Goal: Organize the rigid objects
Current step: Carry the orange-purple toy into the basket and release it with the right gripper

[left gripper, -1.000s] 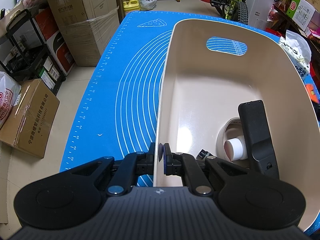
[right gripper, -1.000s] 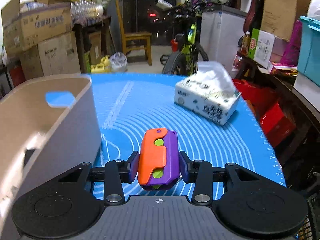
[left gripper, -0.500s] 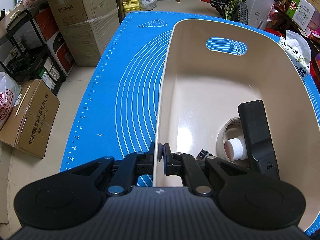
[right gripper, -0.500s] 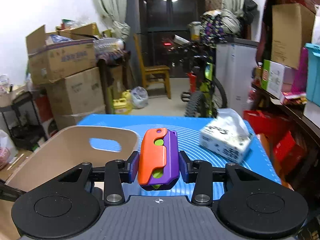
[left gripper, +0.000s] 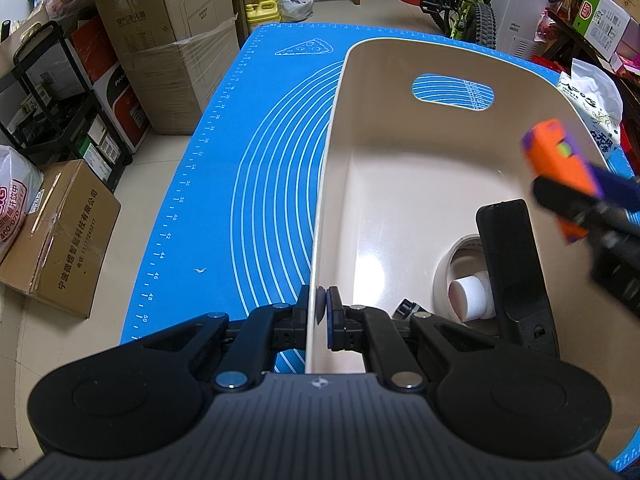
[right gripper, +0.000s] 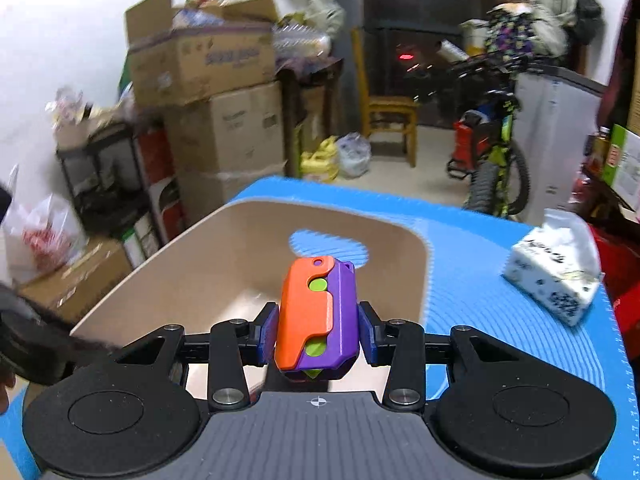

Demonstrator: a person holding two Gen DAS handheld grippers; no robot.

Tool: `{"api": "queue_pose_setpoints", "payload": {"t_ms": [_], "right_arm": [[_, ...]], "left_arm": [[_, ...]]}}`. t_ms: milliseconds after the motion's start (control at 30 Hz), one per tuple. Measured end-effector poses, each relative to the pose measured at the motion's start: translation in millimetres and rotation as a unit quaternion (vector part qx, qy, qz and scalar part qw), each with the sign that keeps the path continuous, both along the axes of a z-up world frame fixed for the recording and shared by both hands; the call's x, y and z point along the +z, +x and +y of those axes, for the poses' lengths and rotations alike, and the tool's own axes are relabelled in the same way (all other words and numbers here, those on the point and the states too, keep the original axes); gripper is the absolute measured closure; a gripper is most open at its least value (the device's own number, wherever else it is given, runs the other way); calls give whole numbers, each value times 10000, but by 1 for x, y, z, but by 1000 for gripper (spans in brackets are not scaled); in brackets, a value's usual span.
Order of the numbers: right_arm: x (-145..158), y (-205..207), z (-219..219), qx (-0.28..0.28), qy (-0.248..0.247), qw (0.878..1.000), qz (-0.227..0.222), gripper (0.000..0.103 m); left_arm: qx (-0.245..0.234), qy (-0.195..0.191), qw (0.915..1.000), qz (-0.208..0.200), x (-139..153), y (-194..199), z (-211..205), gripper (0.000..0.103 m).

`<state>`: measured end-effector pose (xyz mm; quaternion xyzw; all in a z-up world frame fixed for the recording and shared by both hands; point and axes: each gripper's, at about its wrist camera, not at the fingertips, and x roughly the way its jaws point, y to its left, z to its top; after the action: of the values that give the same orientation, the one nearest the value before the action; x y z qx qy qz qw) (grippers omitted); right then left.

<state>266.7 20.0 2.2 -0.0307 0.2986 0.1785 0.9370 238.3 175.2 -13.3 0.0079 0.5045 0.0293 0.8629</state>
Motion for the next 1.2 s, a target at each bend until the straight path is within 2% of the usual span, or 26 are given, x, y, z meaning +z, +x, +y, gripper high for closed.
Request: {"api": "queue_pose_setpoints", "payload": {"t_ms": [200,433,567,700,833,1000,1067,1200], "right_arm": [[-5,-1,20,256,-230,9990,283,55],[-14,10,31,371,-546,9935,931,55],[-18,13,36,371,-664,9904,1150,55],[-19,15,35,352,-683,9900,1183,54],[-16,13,29,384,-451,9917,1137,49],[-12,4,19,514,-248,9944,885,47],[-8,1,13,448,-216,9960,741,36],[2,1,-8,301,188,9973,636,36]], "left_arm": [[-1,5,10000,1,0,0,1,95],[-3,10,10000,0,0,0,1,95],[-3,11,10000,3,0,0,1,95],[-1,7,10000,2,0,0,1,95],[-2,6,10000,1,0,0,1,95],[-3,1,10000,0,1,0,2,95],[-3,-9,10000,-3,2,0,3,95],[0,-35,10000,-12,2,0,3,95]]}}
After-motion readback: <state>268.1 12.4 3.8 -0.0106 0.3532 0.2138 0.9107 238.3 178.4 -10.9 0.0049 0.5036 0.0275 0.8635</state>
